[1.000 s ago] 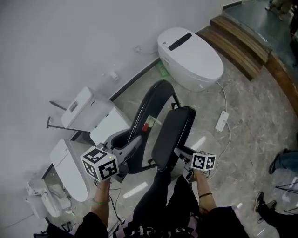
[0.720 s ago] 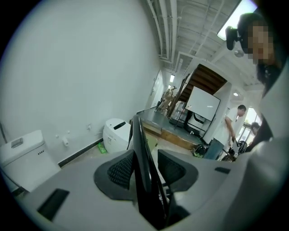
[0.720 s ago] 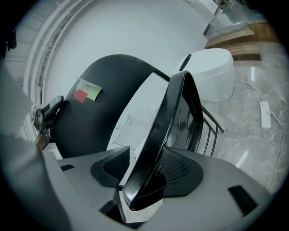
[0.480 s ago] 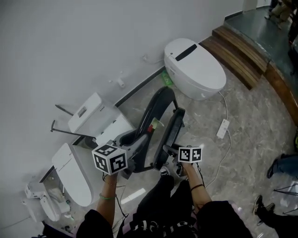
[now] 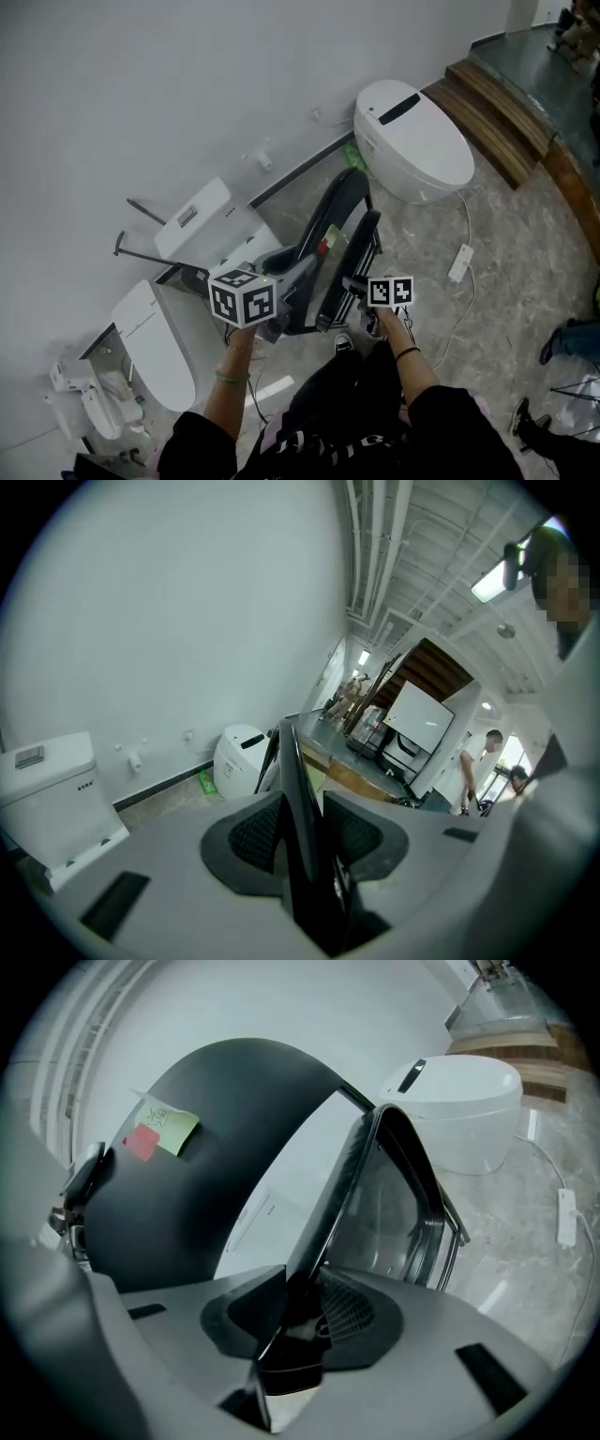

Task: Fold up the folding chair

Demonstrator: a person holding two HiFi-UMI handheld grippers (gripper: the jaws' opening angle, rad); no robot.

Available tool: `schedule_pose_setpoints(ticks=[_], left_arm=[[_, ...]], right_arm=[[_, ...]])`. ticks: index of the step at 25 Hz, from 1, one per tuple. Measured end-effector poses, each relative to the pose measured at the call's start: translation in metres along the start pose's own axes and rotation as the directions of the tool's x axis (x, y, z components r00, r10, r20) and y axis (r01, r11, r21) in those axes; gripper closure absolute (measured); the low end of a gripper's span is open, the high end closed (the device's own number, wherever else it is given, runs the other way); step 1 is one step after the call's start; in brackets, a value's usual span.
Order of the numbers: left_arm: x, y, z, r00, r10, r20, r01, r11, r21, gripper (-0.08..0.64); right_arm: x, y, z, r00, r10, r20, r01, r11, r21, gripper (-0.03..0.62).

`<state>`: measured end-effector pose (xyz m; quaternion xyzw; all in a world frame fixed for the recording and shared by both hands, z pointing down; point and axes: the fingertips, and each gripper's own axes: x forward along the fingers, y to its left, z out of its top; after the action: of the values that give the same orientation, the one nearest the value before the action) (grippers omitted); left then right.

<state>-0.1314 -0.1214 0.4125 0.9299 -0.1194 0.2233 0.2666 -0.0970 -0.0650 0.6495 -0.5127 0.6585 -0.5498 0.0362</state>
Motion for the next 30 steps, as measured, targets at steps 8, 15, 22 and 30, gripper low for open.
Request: schedule_pose_setpoints(ticks=[8, 15, 22, 30], left_arm=[[-0.002, 0.013, 0.002, 1.0, 0.003, -0.009, -0.004, 1.0, -0.013, 0.428], [0.003, 0.034, 0.003, 0.996, 0.043, -0.081, -0.044, 0.999, -0.01, 0.431], [0.021, 0.023, 0.011, 0.99, -0.01, -0.139, 0.012, 1.0, 0.014, 0.436], [0.066, 0.034, 0.041, 0.973, 0.013, -0.232, -0.008, 1.0, 0.026, 0.436]], right_arm=[[0.011, -0.013, 0.049, 0.989, 0.056, 0.137, -0.089, 0.965, 0.247, 0.448], [0.039, -0.013, 0.072, 0.977, 0.197, 0.082, -0.212, 0.93, 0.3, 0.507], [0.027, -0.022, 0.083, 0.968, 0.233, 0.097, -0.252, 0.877, 0.408, 0.535], [0.023, -0.053, 0.125, 0.978, 0.202, 0.052, -0.205, 0.884, 0.42, 0.535]])
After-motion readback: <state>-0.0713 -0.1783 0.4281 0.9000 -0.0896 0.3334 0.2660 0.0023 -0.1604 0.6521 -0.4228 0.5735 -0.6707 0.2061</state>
